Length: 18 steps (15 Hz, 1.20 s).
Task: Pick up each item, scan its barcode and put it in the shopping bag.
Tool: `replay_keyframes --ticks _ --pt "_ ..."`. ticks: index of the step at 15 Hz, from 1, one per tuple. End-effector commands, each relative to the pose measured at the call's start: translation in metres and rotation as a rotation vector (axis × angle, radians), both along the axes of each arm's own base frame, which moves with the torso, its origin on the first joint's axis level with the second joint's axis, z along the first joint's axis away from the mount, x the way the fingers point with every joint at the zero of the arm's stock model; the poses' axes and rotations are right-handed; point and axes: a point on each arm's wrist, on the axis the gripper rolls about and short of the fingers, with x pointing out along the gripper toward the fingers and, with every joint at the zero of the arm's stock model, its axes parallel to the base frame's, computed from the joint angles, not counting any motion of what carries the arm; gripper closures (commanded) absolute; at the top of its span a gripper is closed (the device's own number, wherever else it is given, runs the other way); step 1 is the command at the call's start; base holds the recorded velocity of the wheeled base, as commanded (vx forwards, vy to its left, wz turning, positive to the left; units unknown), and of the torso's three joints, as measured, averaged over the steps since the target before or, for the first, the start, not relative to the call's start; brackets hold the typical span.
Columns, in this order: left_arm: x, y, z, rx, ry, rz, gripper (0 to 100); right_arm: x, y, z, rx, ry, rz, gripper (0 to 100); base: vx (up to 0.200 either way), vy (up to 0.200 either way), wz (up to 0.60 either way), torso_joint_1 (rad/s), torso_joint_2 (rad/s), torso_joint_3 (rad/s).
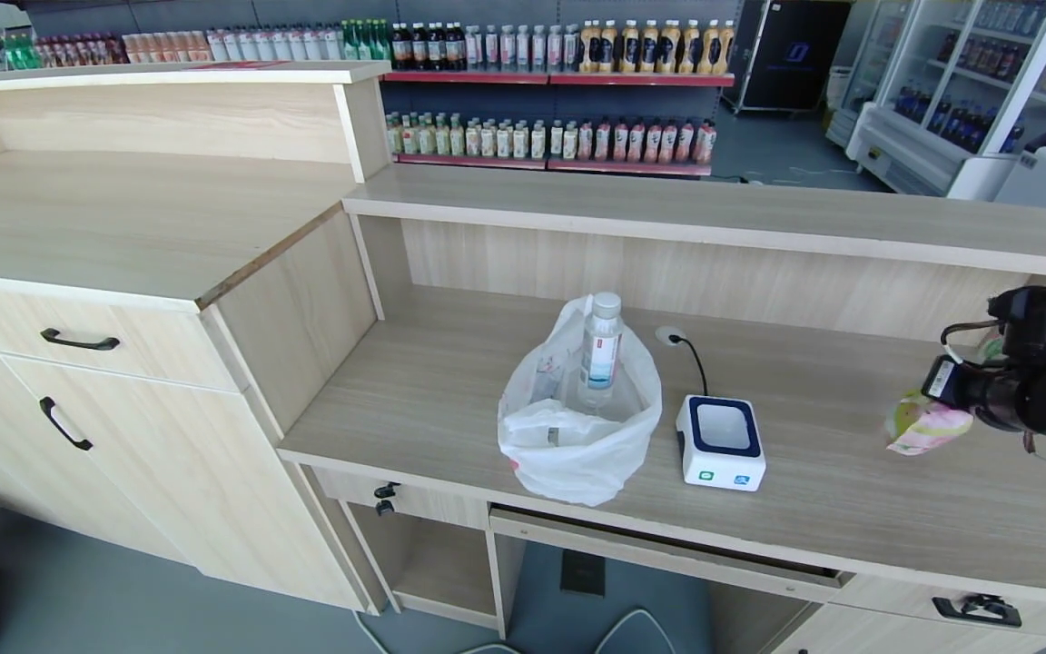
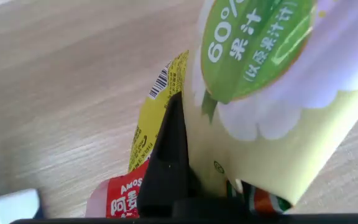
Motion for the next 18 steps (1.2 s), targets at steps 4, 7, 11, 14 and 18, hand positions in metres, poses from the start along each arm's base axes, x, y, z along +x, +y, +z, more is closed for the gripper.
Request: replay_keyframes --ticks 4,7,11,14,18 --pt "0.0 0.0 0.0 0.0 0.0 0.0 0 -0.079 0.083 0.119 -0.028 -0.458 1.076 100 0.0 0.0 0.0 0.0 0.0 0.0" --pt "0.0 0.0 0.0 -0.002 0.0 0.0 0 -0.107 0.102 0.136 0.017 -0.54 1.558 100 0.0 0.0 0.0 0.0 0.0 0.0" --pt "0.0 0.0 0.0 0.0 0.0 0.0 0 -0.131 0.15 0.147 0.006 -0.63 1.784 100 0.0 0.0 0.0 0.0 0.0 0.0" --pt "0.0 0.0 0.0 -0.002 0.0 0.0 0 -0.17 0.184 0.166 0.129 -0.664 1.958 100 0.0 0.0 0.0 0.0 0.0 0.0" --pt "0.0 0.0 0.0 0.0 0.0 0.0 0 -0.194 0.195 0.171 0.148 -0.694 2.053 100 0.0 0.0 0.0 0.0 0.0 0.0"
